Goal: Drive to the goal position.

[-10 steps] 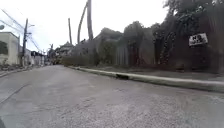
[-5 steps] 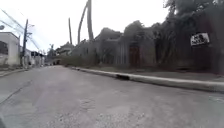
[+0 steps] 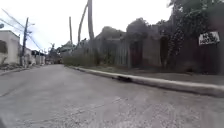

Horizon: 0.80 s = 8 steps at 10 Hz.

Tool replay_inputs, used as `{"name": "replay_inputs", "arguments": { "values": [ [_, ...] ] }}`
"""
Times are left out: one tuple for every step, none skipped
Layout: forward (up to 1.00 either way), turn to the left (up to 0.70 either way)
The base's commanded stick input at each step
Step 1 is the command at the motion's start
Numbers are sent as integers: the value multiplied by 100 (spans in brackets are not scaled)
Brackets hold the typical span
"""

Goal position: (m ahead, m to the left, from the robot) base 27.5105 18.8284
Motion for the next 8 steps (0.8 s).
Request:
{"name": "replay_inputs", "arguments": {
  "values": [
    [100,36],
    [100,46],
    [100,46],
    [100,46],
    [100,46],
    [100,46],
    [100,46],
    [100,46]
  ]
}}
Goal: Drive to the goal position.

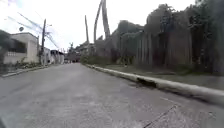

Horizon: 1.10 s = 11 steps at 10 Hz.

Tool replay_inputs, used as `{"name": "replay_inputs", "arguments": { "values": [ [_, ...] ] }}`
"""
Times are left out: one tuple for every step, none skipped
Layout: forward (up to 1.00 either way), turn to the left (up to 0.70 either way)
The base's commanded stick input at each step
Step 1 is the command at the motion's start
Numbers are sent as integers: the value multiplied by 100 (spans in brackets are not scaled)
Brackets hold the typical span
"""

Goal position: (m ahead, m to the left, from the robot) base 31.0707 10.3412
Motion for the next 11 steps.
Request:
{"name": "replay_inputs", "arguments": {
  "values": [
    [100,46],
    [100,46],
    [100,38],
    [100,6],
    [100,6],
    [100,6],
    [100,6],
    [100,6],
    [100,6],
    [100,6],
    [100,6]
  ]
}}
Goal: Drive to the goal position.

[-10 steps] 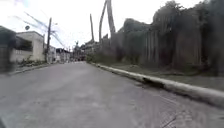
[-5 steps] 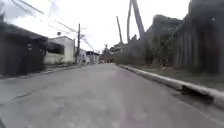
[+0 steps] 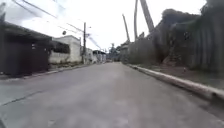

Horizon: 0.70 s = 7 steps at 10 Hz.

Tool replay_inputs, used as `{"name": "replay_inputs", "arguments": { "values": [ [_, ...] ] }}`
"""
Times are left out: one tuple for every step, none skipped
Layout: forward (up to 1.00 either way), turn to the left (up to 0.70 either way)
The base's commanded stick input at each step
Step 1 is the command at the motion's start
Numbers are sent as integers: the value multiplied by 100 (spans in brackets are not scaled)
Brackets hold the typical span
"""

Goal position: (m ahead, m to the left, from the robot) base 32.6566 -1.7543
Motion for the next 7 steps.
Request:
{"name": "replay_inputs", "arguments": {
  "values": [
    [100,6],
    [100,6],
    [100,6],
    [100,6],
    [100,6],
    [100,6],
    [100,6]
  ]
}}
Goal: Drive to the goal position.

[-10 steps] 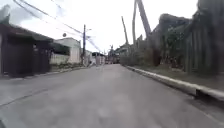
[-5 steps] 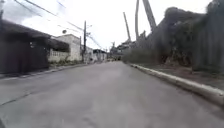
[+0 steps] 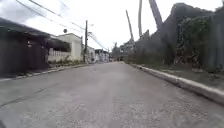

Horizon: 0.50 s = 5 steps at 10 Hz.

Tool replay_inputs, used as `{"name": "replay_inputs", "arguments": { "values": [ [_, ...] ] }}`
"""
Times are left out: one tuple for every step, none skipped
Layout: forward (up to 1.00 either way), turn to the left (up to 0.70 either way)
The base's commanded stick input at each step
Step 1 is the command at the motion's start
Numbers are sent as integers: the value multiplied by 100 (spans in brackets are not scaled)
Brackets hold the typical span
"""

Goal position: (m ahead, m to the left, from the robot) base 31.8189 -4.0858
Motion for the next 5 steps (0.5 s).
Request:
{"name": "replay_inputs", "arguments": {
  "values": [
    [100,6],
    [100,6],
    [100,6],
    [100,6],
    [100,6]
  ]
}}
